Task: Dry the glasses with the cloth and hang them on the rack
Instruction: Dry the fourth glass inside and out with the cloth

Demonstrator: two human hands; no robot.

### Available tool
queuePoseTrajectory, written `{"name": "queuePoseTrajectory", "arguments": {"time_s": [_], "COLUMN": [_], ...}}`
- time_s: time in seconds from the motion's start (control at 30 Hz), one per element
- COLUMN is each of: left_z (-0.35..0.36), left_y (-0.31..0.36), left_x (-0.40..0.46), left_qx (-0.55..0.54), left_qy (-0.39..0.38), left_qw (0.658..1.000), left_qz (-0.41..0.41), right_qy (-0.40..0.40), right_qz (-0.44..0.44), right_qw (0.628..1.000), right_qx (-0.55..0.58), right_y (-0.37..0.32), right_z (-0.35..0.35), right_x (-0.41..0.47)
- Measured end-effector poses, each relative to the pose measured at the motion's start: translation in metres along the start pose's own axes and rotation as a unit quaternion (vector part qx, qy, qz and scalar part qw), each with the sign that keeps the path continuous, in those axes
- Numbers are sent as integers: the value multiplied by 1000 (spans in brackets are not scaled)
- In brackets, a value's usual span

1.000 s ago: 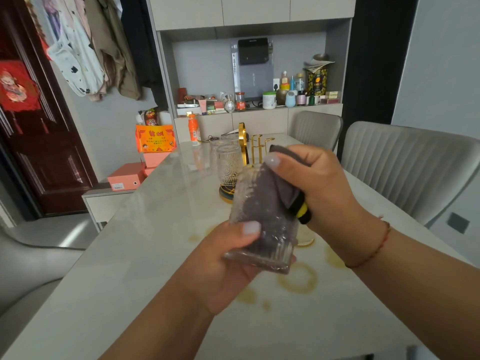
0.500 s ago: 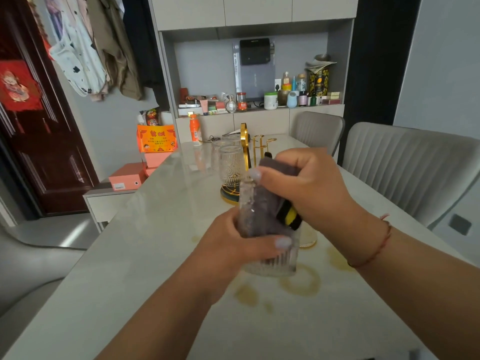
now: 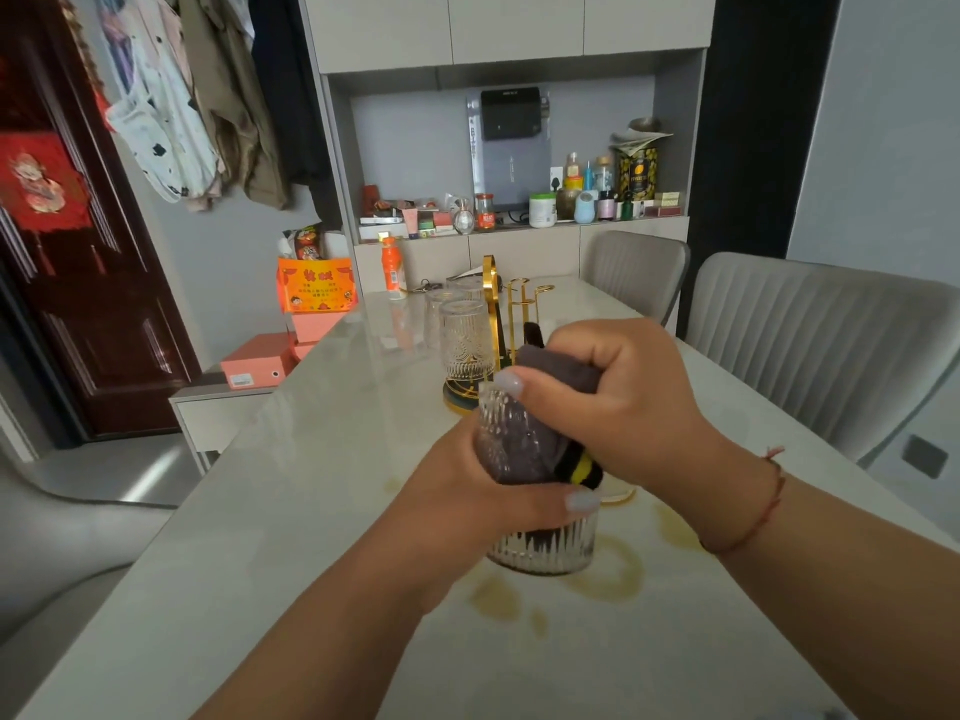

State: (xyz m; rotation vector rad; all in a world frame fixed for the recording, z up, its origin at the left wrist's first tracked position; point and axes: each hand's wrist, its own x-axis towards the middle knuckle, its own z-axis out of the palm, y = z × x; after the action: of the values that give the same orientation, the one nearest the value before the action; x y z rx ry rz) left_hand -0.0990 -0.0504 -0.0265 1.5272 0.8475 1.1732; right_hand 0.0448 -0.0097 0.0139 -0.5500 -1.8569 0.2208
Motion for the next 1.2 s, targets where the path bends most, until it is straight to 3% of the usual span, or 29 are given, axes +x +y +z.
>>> {"name": "queuePoseTrajectory", "arguments": {"time_s": [0.13,0.2,0.27,0.33,0.43,0.53,0.67,0.73,0.77,0.8,0.93,1.0,1.07,1.13,1.2], "left_z": [-8,-9,-11,-12,-18,-19,-15,-13,-11,-8,4,7,11,14,14], "left_y": [-4,-9,-15,-18,-21,-17,-9,-7,-6,-5,-11,-14,-13,-11,-13], "left_x": [-5,-6,-6,-7,-5,0,3,2,1,1,-1,-4,-8,-10,-10], "left_qx": [-92,-126,-122,-103,-129,-167,-148,-110,-94,-83,-24,-14,-12,2,6], "left_qy": [-118,-137,-97,-49,42,132,181,203,213,220,262,259,250,238,224], "left_qw": [988,982,986,990,987,976,972,971,971,969,962,962,963,965,966], "left_qz": [-23,-43,-58,-79,-83,-40,34,55,62,68,77,92,101,114,126], "right_qy": [-37,-5,74,186,304,328,347,342,385,378,181,170,230,249,236], "right_qz": [40,105,213,325,407,454,478,511,506,500,441,381,330,372,415], "right_qw": [984,966,930,870,802,762,724,721,711,723,852,866,838,741,678], "right_qx": [171,236,292,321,314,325,356,320,299,291,215,275,368,501,559], "right_y": [6,4,4,7,5,11,13,6,5,0,-19,-30,-36,-34,-36], "right_z": [-5,-6,-4,-6,-19,-18,3,12,16,20,43,51,51,49,46], "right_x": [-1,-4,-2,5,10,-8,-47,-69,-79,-81,-98,-97,-90,-84,-77]}}
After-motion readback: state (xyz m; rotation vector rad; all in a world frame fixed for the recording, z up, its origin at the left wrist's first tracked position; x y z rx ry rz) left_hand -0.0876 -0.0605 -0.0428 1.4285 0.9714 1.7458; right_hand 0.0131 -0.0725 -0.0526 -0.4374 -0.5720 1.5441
